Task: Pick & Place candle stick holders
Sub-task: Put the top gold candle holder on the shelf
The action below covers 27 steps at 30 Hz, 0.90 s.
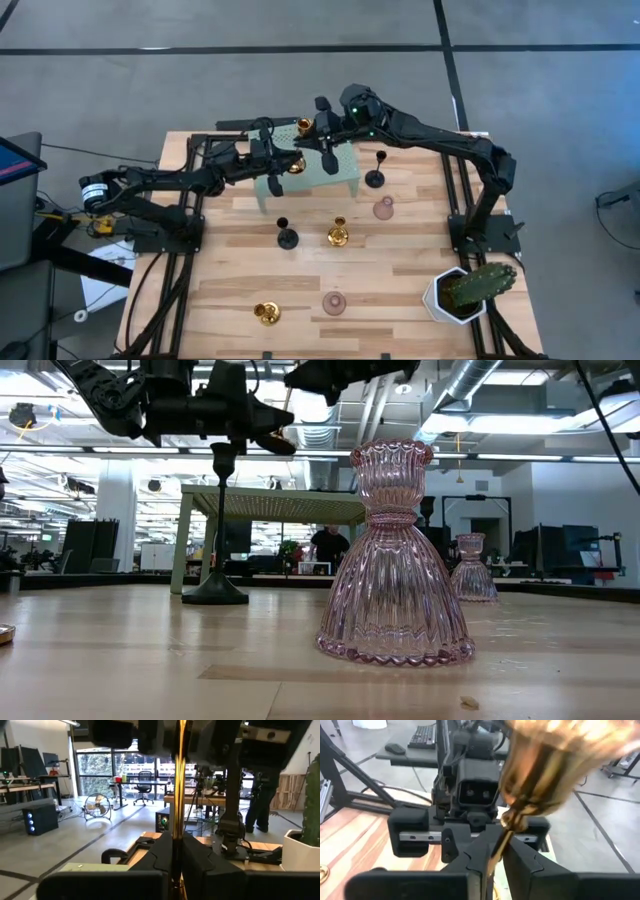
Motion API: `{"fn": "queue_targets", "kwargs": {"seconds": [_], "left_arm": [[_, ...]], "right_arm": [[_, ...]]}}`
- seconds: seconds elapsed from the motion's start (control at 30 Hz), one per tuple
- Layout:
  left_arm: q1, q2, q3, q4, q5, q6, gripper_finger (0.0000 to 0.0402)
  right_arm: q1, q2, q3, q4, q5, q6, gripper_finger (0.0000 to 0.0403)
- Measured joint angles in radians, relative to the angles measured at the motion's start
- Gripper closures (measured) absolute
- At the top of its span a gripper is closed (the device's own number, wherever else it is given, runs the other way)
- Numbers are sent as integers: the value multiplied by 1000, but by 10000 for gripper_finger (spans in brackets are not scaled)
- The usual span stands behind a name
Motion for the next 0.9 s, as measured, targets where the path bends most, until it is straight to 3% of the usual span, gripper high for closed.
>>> {"fn": "queue_targets", "kwargs": {"seconds": [0.47, 0.6, 0.73, 0.9], "left_arm": [[101, -22, -5, -6, -42, 7, 386], [167, -57, -47, -11, -42, 7, 386], [238, -129, -116, -2, -51, 2, 386], [288, -194, -195, 52, -49, 4, 386]], "right_arm": [[-35, -154, -5, -257, -3, -10, 357], [-25, -199, -67, -249, 88, -63, 397], [-7, -228, -143, -223, 124, -70, 400], [0, -282, -265, -65, 128, -66, 402]]}}
